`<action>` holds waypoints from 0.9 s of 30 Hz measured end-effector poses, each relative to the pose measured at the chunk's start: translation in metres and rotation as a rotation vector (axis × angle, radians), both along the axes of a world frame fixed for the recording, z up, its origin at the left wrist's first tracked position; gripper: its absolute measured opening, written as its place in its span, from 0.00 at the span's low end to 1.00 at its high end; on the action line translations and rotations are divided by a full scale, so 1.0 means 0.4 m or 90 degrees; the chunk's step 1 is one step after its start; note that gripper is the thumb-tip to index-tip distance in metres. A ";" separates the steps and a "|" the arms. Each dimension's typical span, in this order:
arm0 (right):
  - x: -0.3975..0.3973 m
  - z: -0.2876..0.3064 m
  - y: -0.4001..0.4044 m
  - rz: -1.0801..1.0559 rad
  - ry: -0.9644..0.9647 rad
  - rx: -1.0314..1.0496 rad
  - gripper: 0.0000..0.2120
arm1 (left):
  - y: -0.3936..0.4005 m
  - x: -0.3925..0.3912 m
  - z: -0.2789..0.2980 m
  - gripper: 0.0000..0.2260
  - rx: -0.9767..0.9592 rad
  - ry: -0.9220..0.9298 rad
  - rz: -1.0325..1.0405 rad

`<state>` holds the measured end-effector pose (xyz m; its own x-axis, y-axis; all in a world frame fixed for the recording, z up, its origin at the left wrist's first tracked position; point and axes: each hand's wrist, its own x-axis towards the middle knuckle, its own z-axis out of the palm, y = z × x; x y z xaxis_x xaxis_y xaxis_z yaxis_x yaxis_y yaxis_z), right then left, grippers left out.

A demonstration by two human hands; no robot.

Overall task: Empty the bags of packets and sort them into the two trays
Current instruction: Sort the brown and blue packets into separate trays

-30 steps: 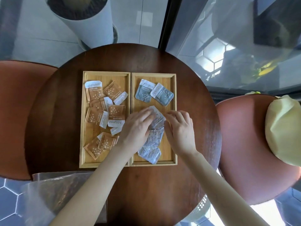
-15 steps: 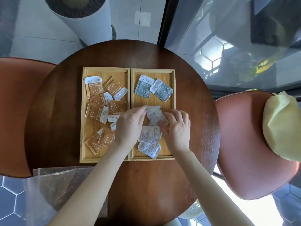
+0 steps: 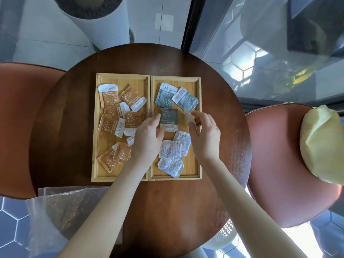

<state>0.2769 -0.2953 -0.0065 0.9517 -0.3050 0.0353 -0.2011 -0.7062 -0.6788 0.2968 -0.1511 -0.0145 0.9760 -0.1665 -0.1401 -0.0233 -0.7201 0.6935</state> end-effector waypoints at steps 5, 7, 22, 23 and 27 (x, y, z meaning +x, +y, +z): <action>-0.013 -0.027 -0.014 0.212 -0.029 -0.191 0.11 | -0.003 -0.030 0.007 0.10 0.086 -0.033 -0.045; -0.028 -0.037 -0.020 0.262 0.001 -0.221 0.11 | 0.000 -0.049 0.006 0.08 0.108 -0.050 -0.075; -0.126 -0.045 -0.009 0.181 0.139 -0.272 0.20 | 0.014 -0.111 0.006 0.09 0.132 -0.045 -0.137; -0.126 -0.044 -0.010 0.182 0.136 -0.278 0.20 | 0.018 -0.109 0.009 0.08 0.111 -0.040 -0.124; -0.125 -0.044 -0.012 0.175 0.112 -0.298 0.18 | 0.035 -0.095 0.019 0.03 0.050 -0.052 -0.027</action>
<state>0.2269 -0.2999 -0.0240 0.9977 -0.0353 -0.0586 -0.0490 -0.9661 -0.2533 0.2589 -0.1370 -0.0068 0.9771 -0.1990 -0.0751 -0.1083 -0.7694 0.6295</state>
